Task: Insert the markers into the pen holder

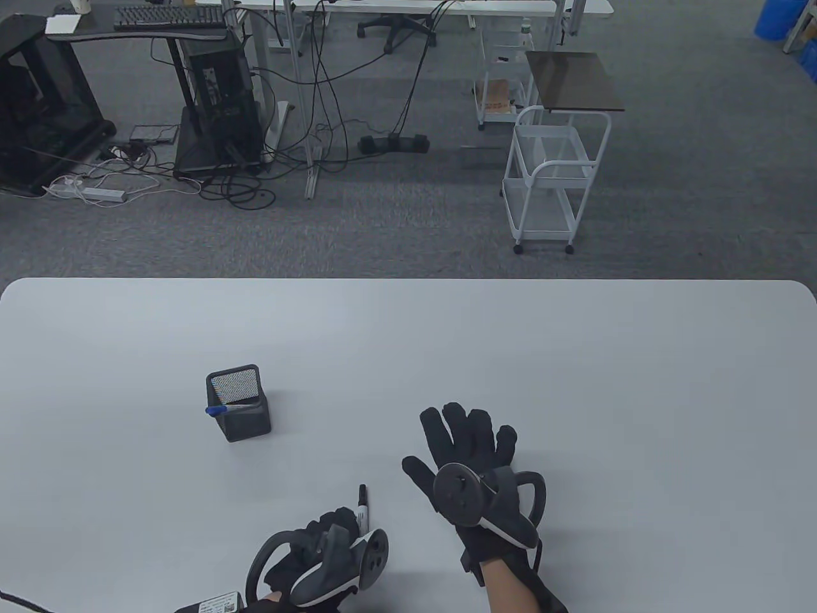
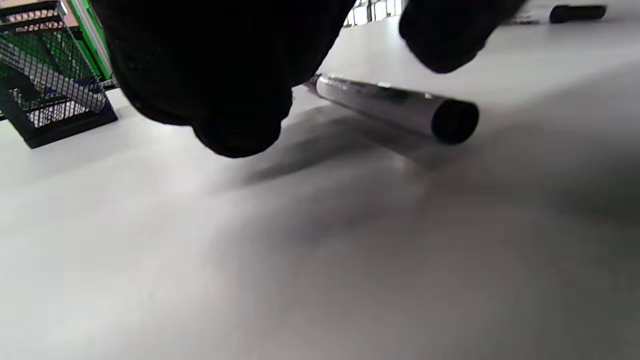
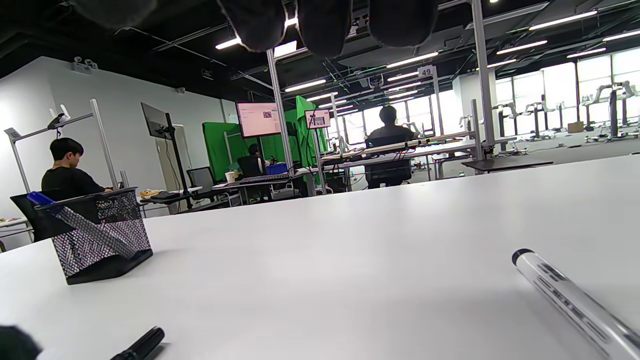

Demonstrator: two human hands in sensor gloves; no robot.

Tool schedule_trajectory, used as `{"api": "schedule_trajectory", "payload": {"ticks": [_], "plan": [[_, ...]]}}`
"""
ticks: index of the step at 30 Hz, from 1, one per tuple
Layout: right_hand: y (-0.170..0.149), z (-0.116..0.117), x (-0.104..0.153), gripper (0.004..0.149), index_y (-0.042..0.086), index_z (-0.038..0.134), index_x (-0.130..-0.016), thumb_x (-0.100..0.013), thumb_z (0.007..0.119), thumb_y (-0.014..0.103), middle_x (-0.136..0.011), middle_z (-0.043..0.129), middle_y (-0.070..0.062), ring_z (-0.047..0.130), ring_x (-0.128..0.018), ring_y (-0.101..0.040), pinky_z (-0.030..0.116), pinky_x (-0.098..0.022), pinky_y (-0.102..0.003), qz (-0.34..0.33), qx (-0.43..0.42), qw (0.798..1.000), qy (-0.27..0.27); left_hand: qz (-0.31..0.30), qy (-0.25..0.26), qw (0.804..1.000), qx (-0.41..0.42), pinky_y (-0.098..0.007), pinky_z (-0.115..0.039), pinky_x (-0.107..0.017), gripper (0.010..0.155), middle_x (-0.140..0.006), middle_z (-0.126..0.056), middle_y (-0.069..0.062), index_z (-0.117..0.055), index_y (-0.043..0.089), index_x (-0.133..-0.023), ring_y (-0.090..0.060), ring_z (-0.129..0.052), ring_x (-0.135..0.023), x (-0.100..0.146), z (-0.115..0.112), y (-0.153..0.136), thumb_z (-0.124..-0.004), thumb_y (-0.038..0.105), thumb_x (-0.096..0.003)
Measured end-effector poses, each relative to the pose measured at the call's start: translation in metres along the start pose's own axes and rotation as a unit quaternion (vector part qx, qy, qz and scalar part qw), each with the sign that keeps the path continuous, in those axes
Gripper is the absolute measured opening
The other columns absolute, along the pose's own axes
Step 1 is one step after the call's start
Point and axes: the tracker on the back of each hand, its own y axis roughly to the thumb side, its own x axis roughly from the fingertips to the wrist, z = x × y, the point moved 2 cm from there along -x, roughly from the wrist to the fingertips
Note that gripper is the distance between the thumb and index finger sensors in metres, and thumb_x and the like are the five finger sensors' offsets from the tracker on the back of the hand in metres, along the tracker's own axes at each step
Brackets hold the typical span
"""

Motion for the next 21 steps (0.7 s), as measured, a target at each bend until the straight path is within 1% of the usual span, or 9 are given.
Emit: {"api": "schedule_trajectory", "payload": {"ticks": [2, 4, 7, 10, 13, 18, 21], "plan": [[0.0, 0.0, 0.0, 0.075, 0.02, 0.042, -0.122, -0.061, 0.048, 0.063, -0.128, 0.039, -0.021, 0.043, -0.113, -0.058, 0.027, -0.07, -0.076, -0.001, 0.0, 1.0, 0.002, 0.017, -0.034, 0.999, -0.007, -0.05, -0.087, -0.061, 0.08, -0.094, -0.086, -0.022, -0.065, 0.003, -0.111, -0.035, -0.103, -0.073, -0.002, -0.004, 0.003, -0.065, 0.062, -0.0567], [0.0, 0.0, 0.0, 0.075, 0.02, 0.042, -0.122, -0.061, 0.048, 0.063, -0.128, 0.039, -0.021, 0.043, -0.113, -0.058, 0.027, -0.07, -0.076, -0.001, 0.0, 1.0, 0.002, 0.028, -0.04, 0.999, -0.013, -0.05, -0.088, -0.058, 0.081, -0.092, -0.088, -0.022, -0.067, 0.001, -0.11, -0.035, -0.104, -0.07, -0.004, -0.005, 0.006, -0.065, 0.062, -0.0565], [0.0, 0.0, 0.0, 0.075, 0.02, 0.043, -0.122, -0.061, 0.048, 0.064, -0.128, 0.039, -0.021, 0.043, -0.113, -0.058, 0.027, -0.07, -0.076, -0.002, -0.003, 1.0, 0.003, 0.039, -0.064, 0.997, -0.012, -0.049, -0.088, -0.057, 0.082, -0.09, -0.088, -0.023, -0.067, 0.0, -0.109, -0.034, -0.104, -0.068, -0.006, -0.005, 0.012, -0.066, 0.062, -0.0564], [0.0, 0.0, -0.001, 0.075, 0.02, 0.043, -0.122, -0.061, 0.048, 0.063, -0.128, 0.039, -0.021, 0.043, -0.113, -0.058, 0.027, -0.07, -0.076, -0.002, -0.007, 1.0, 0.002, 0.053, -0.067, 0.996, -0.018, -0.049, -0.089, -0.056, 0.08, -0.088, -0.089, -0.022, -0.067, -0.001, -0.108, -0.032, -0.105, -0.066, -0.005, -0.003, 0.018, -0.069, 0.06, -0.0562], [0.0, 0.0, -0.001, 0.075, 0.02, 0.043, -0.122, -0.061, 0.048, 0.063, -0.128, 0.039, -0.021, 0.043, -0.113, -0.058, 0.027, -0.07, -0.076, -0.003, -0.008, 1.0, 0.0, 0.067, -0.064, 0.996, 0.003, -0.047, -0.09, -0.055, 0.073, -0.085, -0.09, -0.021, -0.069, -0.002, -0.106, -0.03, -0.106, -0.063, -0.006, -0.004, 0.023, -0.071, 0.054, -0.0583], [0.0, 0.0, -0.001, 0.075, 0.02, 0.043, -0.122, -0.061, 0.048, 0.064, -0.128, 0.039, -0.021, 0.043, -0.113, -0.058, 0.027, -0.07, -0.076, -0.005, -0.01, 1.0, 0.001, 0.085, -0.037, 0.996, 0.007, -0.043, -0.092, -0.052, 0.064, -0.079, -0.093, -0.018, -0.073, -0.001, -0.102, -0.025, -0.108, -0.057, -0.005, -0.004, 0.031, -0.075, 0.046, -0.0594], [0.0, 0.0, -0.001, 0.075, 0.02, 0.043, -0.122, -0.061, 0.048, 0.063, -0.128, 0.04, -0.02, 0.043, -0.113, -0.058, 0.027, -0.07, -0.076, -0.005, -0.01, 1.0, 0.001, 0.085, -0.029, 0.996, 0.008, -0.041, -0.093, -0.05, 0.059, -0.076, -0.095, -0.016, -0.075, 0.0, -0.1, -0.022, -0.109, -0.054, -0.005, -0.003, 0.033, -0.078, 0.043, -0.0594]]}}
